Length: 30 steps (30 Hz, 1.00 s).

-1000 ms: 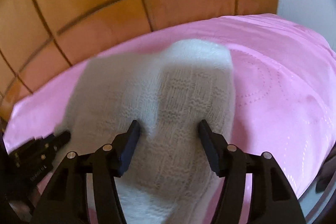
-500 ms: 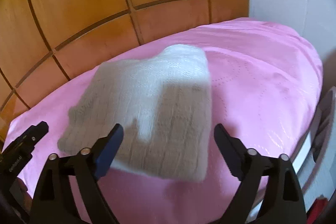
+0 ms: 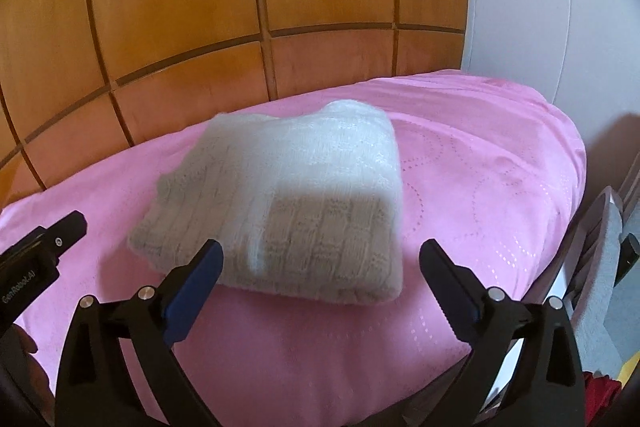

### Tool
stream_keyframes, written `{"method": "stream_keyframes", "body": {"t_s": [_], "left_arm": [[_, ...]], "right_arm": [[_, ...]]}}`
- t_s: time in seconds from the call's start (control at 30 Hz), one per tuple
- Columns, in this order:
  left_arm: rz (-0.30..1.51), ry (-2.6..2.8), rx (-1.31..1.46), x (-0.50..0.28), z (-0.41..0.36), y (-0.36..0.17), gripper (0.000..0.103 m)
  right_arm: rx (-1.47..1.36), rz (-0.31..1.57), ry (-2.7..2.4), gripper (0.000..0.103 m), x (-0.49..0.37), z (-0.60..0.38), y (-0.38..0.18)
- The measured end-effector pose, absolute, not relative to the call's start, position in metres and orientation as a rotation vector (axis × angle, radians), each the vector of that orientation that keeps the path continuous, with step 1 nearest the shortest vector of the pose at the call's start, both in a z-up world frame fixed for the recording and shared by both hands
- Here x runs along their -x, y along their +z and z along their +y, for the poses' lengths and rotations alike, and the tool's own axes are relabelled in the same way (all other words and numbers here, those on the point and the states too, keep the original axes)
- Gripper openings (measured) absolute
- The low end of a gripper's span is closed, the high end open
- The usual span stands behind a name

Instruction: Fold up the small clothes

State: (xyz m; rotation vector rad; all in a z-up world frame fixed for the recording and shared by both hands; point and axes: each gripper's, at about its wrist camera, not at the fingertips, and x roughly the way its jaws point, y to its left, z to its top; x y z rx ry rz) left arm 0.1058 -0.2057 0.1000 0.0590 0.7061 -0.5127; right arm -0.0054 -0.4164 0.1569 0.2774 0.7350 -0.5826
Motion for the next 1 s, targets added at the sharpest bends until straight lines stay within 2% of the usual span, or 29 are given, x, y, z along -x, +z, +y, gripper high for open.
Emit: {"method": "stream_keyframes", "body": {"t_s": [0.27, 0.33, 0.47, 1.0], "left_arm": [[0.700, -0.469, -0.088, -0.103, -0.202, 0.096, 0.077], [0.696, -0.463, -0.100, -0.103, -0.203, 0.095, 0.083], [0.694, -0.455, -0.113, -0.101, -0.203, 0.093, 0.087], [0.709, -0.445, -0.154, -0.096, -0.209, 0.086, 0.092]], "right_arm": [[-0.282, 0.728, -0.637, 0.099, 0.004, -0.420, 0.160], [-0.273, 0.731, -0.647, 0.099, 0.004, -0.419, 0.161], [-0.263, 0.737, -0.634, 0.100, 0.002, -0.417, 0.162], [-0.236, 0.757, -0.641, 0.100, 0.000, -0.415, 0.151]]}}
